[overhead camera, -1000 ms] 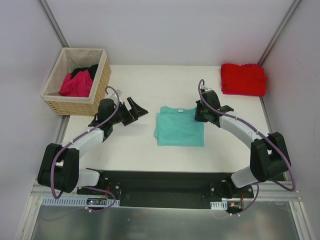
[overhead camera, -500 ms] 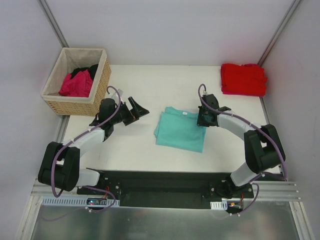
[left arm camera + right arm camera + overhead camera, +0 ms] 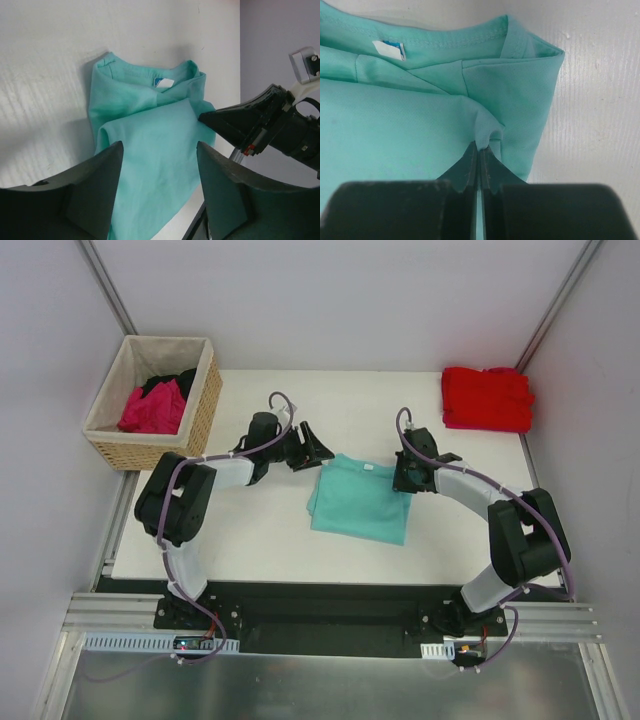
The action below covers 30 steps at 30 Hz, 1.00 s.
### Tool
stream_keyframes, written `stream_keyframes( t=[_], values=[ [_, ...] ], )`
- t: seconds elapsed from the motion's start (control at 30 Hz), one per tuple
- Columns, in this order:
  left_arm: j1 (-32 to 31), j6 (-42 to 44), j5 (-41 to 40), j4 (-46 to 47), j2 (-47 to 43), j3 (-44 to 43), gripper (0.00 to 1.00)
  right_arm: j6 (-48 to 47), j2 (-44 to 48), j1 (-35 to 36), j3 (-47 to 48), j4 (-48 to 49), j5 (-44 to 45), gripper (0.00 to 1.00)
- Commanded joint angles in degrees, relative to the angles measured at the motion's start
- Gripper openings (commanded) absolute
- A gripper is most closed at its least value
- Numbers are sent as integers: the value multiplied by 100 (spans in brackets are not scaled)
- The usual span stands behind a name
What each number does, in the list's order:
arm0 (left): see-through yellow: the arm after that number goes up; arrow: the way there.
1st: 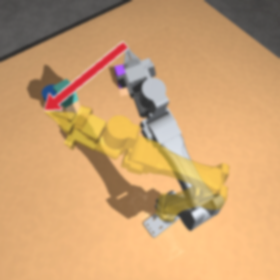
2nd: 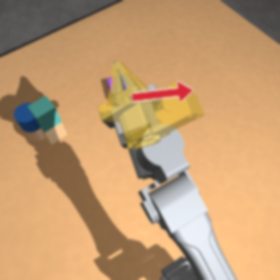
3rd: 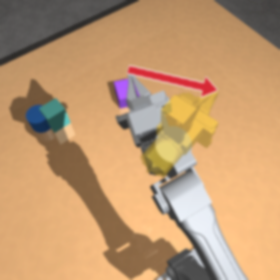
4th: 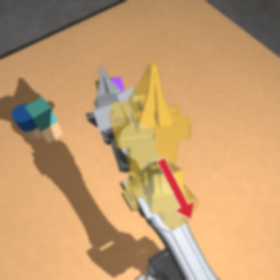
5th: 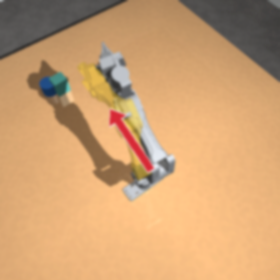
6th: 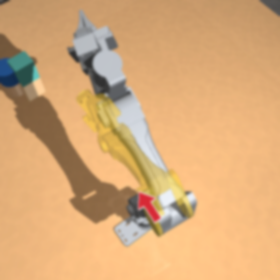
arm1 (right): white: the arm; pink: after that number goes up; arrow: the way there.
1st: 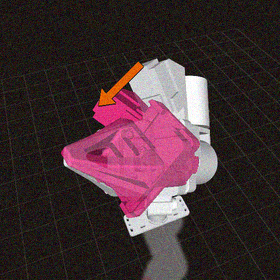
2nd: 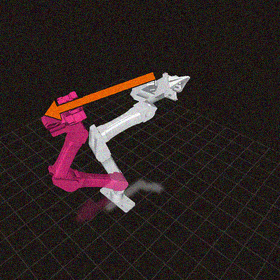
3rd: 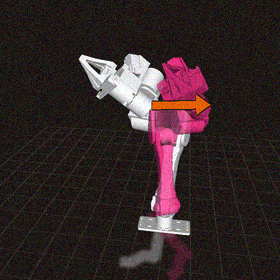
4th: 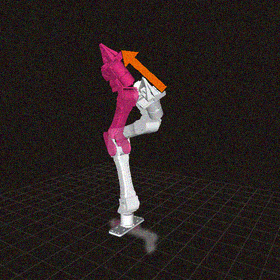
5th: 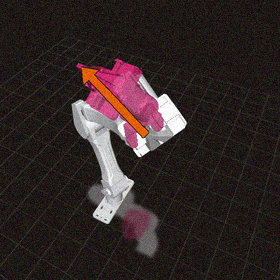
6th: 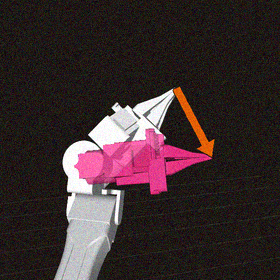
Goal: Fold and stack the t-shirts
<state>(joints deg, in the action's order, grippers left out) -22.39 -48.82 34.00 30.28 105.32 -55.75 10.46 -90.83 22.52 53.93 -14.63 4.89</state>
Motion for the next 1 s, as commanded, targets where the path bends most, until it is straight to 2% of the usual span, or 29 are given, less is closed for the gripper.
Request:
stream_keyframes(
  t=[0.0,0.1,0.33,0.53,0.7,0.83,0.97],
  values=[
    [-55,417,54,-206,278,-490,56,0,171,42,100,92,-119,1],
    [-55,461,46,-251,331,-508,52,0,127,42,100,110,-146,1],
    [-46,794,-218,-646,174,-385,53,-9,135,50,109,136,-172,1],
    [-46,935,-552,-875,-107,-112,48,-9,153,77,109,136,-190,1],
    [-46,1023,-719,-1033,-266,2,48,-18,162,77,74,145,-172,1],
    [-46,1006,-684,-1024,-222,-85,47,-9,153,94,65,154,-172,1],
    [-46,909,-579,-998,67,-305,41,0,153,103,30,154,-155,1]
  ],
)
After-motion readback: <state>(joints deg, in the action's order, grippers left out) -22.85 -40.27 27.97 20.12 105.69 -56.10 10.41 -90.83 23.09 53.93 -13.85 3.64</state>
